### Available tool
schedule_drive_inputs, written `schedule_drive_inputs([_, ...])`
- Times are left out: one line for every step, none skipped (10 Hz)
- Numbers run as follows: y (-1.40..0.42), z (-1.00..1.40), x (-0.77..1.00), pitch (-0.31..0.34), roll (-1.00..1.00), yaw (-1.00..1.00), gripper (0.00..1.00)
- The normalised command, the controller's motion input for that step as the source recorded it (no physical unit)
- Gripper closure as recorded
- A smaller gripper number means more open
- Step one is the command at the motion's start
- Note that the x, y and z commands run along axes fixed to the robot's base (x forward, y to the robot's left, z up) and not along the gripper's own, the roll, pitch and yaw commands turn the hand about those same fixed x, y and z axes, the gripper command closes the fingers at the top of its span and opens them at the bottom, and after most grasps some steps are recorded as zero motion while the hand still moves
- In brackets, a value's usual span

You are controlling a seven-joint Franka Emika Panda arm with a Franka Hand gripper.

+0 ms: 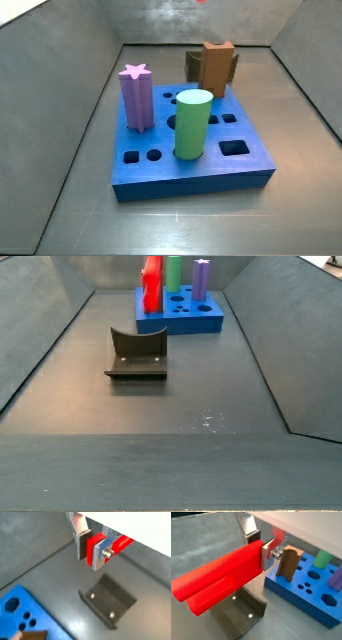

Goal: Pick up the square-circle object. Move up. Place the square-circle object on the fixture. Regrasp the square-circle object. Move to above the board. Insert the square-circle object.
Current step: Place the square-circle object on the fixture.

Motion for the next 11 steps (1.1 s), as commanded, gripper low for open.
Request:
schedule_drive_inputs([0.04,-0.44,0.65,0.050,-1.00,-0.12,1.00])
schedule_drive_inputs([0.04,-0.08,0.44,0.054,-1.00,-0.13,1.00])
schedule_drive_inputs([0.04,0.01,0.35,0.068,-1.00,-0.13,1.00])
schedule_drive_inputs([0.04,0.00,0.13,0.093,-1.00,-0.14,1.00])
schedule_drive_inputs([0.04,-0.02,0.07,0.078,-0.94,-0.15,1.00])
schedule_drive_inputs([0.04,0.00,0.03,0.027,-0.69,-0.14,1.00])
schedule_drive_inputs([0.04,0.00,0.04,0.013,-0.49,-0.12,1.00])
schedule_drive_inputs([0.02,-0.01,0.06,0.009,-0.28,-0.10,1.00])
schedule_drive_inputs([0.02,-0.01,0.06,0.009,-0.23,-0.09,1.00])
schedule_drive_inputs([0.13,-1.00,0.13,0.211,-1.00,-0.01,1.00])
schedule_drive_inputs([0.14,-1.00,0.13,0.207,-1.00,-0.01,1.00])
